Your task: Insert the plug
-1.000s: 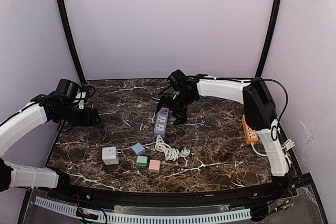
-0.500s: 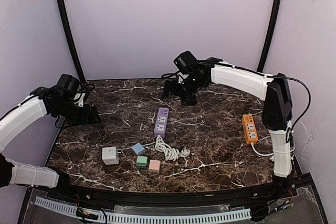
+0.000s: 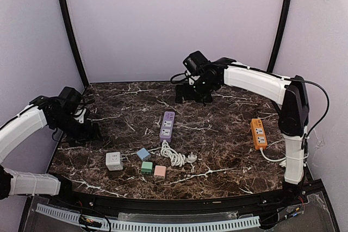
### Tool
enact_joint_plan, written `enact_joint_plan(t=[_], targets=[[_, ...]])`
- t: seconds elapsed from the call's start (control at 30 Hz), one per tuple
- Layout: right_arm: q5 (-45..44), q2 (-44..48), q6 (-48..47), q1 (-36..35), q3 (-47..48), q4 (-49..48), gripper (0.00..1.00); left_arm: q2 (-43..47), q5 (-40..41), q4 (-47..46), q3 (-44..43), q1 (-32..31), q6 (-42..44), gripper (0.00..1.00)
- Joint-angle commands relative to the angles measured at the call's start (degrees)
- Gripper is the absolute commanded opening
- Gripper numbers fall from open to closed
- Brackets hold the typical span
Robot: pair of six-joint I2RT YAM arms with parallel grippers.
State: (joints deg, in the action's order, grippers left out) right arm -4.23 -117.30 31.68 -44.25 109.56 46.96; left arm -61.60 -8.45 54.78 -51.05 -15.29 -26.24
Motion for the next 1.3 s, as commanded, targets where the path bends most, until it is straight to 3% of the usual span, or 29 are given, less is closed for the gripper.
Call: enact_joint_plan(t=[0.0, 0.03, 0.1, 0.5, 0.77, 0.93, 1.27], targets=[[-3.2, 1.5, -2.8, -0.6, 2.1, 0.1, 0.99, 2.6, -3.2, 2.7, 2.5, -0.9, -2.8, 0.92], [-3.5, 1.5, -2.7, -0.6, 2.3, 0.4, 0.99, 2.8, -3.7, 2.7, 3.2, -1.2, -2.9, 0.97], [-4.7, 1.6, -1.8, -0.6, 2.3, 1.1, 0.99, 3.1, -4.4, 2.8, 3.9, -2.0, -3.6, 0.98], [-12.4, 1.5, -2.0, -0.3, 2.4, 2.3, 0.99, 6.0, -1.3, 2.3, 5.6, -10.4, -11.6, 0.99], [-10.0, 1.6, -3.2, 0.5, 3.4, 2.9, 0.98, 9.0, 5.0, 5.0, 4.9, -17.7, -22.0, 0.99], [-7.3, 3.1, -2.8, 0.7, -1.0, 2.1, 0.98, 6.5, 6.8, 5.6, 3.3, -20.8, -25.3, 0.99], [-5.8, 4.6, -5.0, 1.3, -3.0, 1.3, 0.99, -4.5, 11.0, -2.2, 2.7, -28.7, -31.6, 0.96]])
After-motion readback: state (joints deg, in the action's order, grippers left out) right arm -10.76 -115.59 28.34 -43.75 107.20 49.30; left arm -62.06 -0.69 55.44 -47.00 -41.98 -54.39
